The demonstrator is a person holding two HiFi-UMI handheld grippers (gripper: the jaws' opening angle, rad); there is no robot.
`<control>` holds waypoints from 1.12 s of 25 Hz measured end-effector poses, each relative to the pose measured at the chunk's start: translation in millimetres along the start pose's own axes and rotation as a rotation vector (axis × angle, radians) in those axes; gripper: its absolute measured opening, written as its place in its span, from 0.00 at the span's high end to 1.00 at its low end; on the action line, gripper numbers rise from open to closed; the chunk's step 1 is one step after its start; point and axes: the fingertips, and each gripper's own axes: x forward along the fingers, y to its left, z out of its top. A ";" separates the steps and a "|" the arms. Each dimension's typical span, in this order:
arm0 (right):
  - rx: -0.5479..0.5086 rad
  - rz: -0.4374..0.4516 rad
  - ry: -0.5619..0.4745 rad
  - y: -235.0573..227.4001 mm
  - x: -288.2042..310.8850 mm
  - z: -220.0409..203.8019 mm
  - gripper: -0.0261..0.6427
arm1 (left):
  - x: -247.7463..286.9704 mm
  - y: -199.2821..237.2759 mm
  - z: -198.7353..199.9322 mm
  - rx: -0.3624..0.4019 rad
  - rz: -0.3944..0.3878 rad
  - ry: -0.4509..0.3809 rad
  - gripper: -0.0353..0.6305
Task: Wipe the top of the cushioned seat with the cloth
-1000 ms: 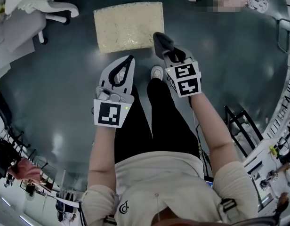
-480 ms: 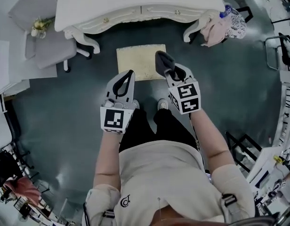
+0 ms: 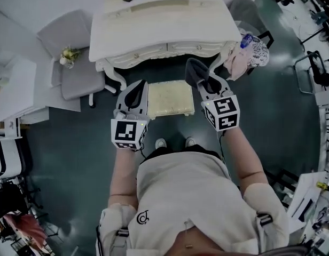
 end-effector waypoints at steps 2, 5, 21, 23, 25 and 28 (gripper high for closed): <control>0.002 -0.013 -0.042 -5.4 -6.4 22.6 0.84 | -1.3 4.6 19.4 0.004 0.003 -0.024 0.93; -0.014 -0.027 -0.090 -9.6 -14.5 48.8 0.84 | -2.6 8.8 45.2 0.029 -0.002 -0.059 0.93; -0.043 -0.021 -0.263 -3.7 -31.7 95.9 0.85 | 0.4 7.4 77.3 0.133 -0.055 -0.075 0.93; -0.045 -0.014 -0.259 -0.4 -31.9 91.8 0.85 | -0.9 5.8 76.5 0.116 -0.056 -0.078 0.93; -0.052 -0.008 -0.262 2.3 -32.4 89.6 0.85 | -2.1 6.0 76.2 0.095 -0.052 -0.083 0.93; -0.061 -0.002 -0.284 6.2 -35.2 90.4 0.86 | -4.8 10.3 73.5 0.077 -0.035 -0.083 0.93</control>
